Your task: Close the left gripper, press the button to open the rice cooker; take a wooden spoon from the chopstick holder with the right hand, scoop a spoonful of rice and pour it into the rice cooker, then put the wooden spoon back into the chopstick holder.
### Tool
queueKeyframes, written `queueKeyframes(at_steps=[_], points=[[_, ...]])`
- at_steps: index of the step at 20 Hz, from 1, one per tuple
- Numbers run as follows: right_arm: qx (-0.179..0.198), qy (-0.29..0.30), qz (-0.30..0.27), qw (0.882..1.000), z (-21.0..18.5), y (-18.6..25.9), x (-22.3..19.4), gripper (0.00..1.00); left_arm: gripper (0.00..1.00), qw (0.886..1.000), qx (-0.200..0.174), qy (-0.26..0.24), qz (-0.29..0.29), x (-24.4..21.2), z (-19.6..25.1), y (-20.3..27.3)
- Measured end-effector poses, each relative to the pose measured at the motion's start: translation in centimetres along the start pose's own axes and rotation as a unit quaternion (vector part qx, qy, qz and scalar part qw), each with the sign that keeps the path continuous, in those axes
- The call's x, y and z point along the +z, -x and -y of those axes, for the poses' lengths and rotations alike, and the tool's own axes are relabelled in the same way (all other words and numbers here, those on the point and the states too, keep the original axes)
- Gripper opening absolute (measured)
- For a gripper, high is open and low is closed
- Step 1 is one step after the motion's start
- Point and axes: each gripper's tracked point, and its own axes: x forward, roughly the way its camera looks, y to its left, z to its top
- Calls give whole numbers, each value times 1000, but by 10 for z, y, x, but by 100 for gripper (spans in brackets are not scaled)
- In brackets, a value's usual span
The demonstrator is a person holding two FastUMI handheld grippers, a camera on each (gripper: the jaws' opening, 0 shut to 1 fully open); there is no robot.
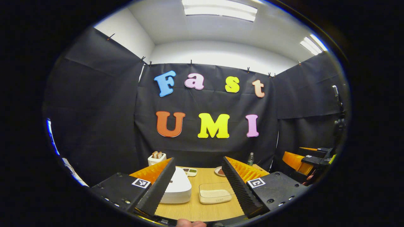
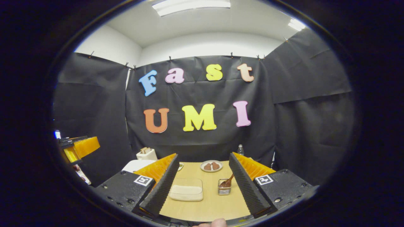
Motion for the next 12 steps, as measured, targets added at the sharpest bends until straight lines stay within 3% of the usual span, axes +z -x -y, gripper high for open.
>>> queueKeyframes(at_steps=[4,12], points=[[2,2,-9,1000,1,7,-12,100,95,1000,-2,-28,6,-4,8,8],[5,14,2,1000,3,4,-3,99,95,1000,-1,-17,8,-2,12,4]])
